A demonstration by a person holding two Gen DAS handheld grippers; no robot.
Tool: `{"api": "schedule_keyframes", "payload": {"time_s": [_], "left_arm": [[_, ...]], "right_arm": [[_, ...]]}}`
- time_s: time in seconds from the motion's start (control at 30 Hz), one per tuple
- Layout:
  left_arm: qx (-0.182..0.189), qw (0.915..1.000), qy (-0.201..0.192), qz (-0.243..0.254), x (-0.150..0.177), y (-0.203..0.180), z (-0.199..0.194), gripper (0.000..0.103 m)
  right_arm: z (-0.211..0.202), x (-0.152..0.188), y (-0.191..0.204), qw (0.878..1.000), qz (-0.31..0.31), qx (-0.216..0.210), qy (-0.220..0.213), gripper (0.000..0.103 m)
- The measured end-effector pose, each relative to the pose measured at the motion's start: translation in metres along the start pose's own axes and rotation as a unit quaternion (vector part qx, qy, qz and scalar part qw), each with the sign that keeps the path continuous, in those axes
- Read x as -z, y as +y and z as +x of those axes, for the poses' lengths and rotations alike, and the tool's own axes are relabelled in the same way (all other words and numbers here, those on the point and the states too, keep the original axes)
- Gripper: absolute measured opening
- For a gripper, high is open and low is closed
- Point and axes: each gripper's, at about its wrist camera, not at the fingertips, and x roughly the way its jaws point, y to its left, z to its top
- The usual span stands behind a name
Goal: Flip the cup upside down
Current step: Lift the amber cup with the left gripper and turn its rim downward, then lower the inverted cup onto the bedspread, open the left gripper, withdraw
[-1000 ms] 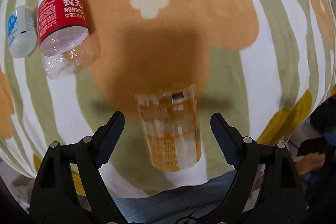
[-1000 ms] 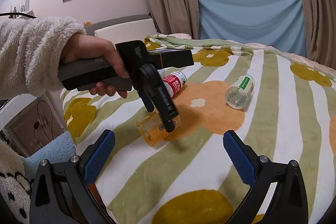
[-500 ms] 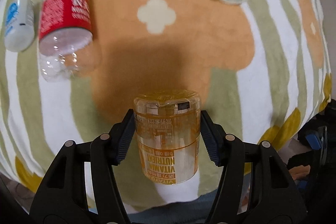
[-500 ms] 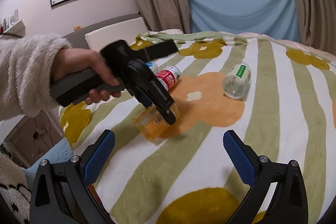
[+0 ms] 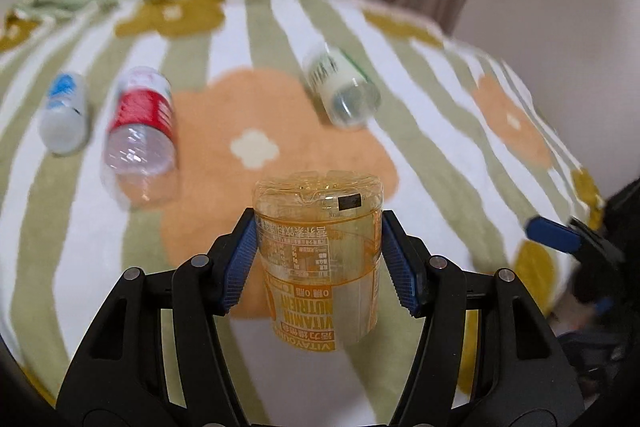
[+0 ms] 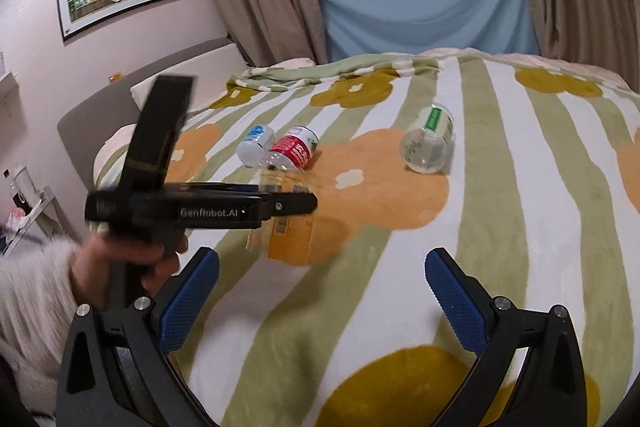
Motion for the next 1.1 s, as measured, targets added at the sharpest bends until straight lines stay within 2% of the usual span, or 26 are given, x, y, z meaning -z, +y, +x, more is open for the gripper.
{"api": "schedule_keyframes", "payload": {"time_s": [0.1, 0.2, 0.3, 0.67, 0.9, 0.93, 1.0, 1.03, 1.1], "left_arm": [[-0.033, 0.9982, -0.042, 0.027, 0.014, -0.005, 0.007, 0.057], [-0.050, 0.9969, -0.044, 0.041, 0.019, -0.011, 0.018, 0.057], [-0.043, 0.9978, -0.042, 0.029, 0.023, -0.005, 0.023, 0.057], [-0.035, 0.9989, 0.022, 0.022, 0.029, -0.004, 0.007, 0.057], [-0.036, 0.9966, 0.067, 0.032, 0.026, -0.011, 0.009, 0.058], [-0.036, 0.9963, 0.069, 0.037, 0.025, -0.012, 0.008, 0.062], [-0.044, 0.9957, 0.066, 0.047, 0.025, -0.016, 0.002, 0.085], [-0.049, 0.9956, 0.059, 0.054, 0.025, -0.018, -0.004, 0.103], [-0.054, 0.9960, 0.039, 0.060, 0.024, -0.020, -0.018, 0.103]], "right_arm": [[-0.001, 0.008, 0.000, 1.000, 0.004, 0.008, 0.006, 0.103], [0.001, 0.014, -0.001, 1.000, 0.008, 0.013, 0.012, 0.103], [0.005, 0.018, -0.003, 1.000, 0.014, 0.010, 0.015, 0.103], [0.010, 0.017, 0.002, 1.000, 0.022, -0.003, 0.012, 0.103], [0.006, 0.017, 0.008, 1.000, 0.016, 0.001, 0.019, 0.103], [0.006, 0.016, 0.009, 1.000, 0.017, 0.002, 0.021, 0.103], [0.003, 0.015, 0.011, 1.000, 0.017, 0.005, 0.021, 0.103], [0.002, 0.014, 0.012, 1.000, 0.018, 0.006, 0.020, 0.103], [-0.001, 0.012, 0.015, 1.000, 0.018, 0.008, 0.019, 0.103]]}}
